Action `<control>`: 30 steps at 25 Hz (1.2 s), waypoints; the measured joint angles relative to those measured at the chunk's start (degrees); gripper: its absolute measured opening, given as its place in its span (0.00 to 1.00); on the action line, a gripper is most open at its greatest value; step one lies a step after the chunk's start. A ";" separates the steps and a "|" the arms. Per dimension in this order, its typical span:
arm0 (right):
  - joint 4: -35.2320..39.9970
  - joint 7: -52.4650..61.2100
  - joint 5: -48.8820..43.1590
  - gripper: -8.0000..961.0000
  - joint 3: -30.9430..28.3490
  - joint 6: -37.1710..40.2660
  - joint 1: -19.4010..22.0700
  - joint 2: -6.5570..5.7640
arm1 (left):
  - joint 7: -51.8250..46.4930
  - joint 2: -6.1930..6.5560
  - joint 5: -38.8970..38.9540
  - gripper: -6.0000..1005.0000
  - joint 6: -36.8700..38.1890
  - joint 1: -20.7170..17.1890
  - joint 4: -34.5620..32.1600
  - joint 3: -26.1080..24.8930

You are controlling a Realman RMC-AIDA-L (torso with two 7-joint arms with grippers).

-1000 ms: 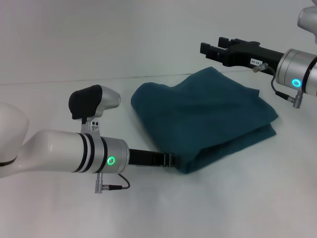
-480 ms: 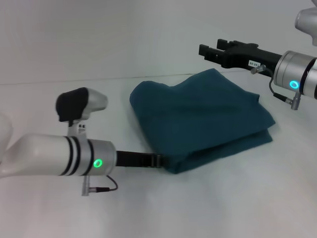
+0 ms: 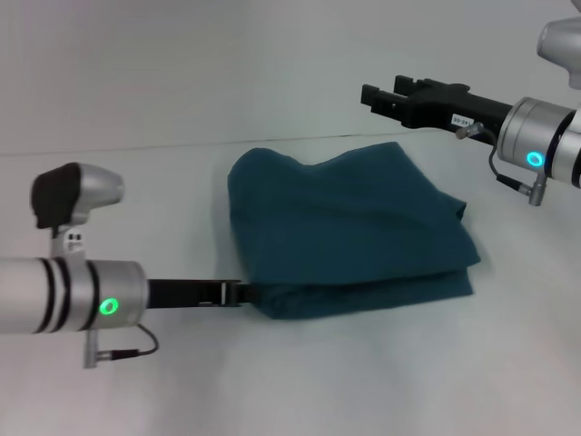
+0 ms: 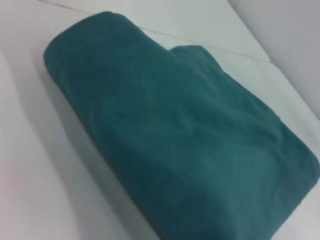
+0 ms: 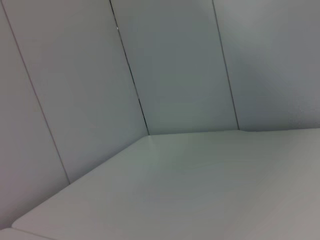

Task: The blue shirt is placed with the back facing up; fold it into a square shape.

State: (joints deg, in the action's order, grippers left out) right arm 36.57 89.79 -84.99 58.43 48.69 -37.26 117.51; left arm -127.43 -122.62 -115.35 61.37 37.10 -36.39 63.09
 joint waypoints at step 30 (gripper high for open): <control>0.27 -0.51 0.00 0.72 -2.05 0.21 0.35 1.22 | 1.31 1.06 -7.38 0.04 12.16 -5.22 -6.19 -13.02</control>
State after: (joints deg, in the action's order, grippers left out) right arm 36.85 89.28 -84.98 56.38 48.90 -36.91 118.73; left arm -126.13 -121.56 -122.73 73.53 31.87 -42.58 50.07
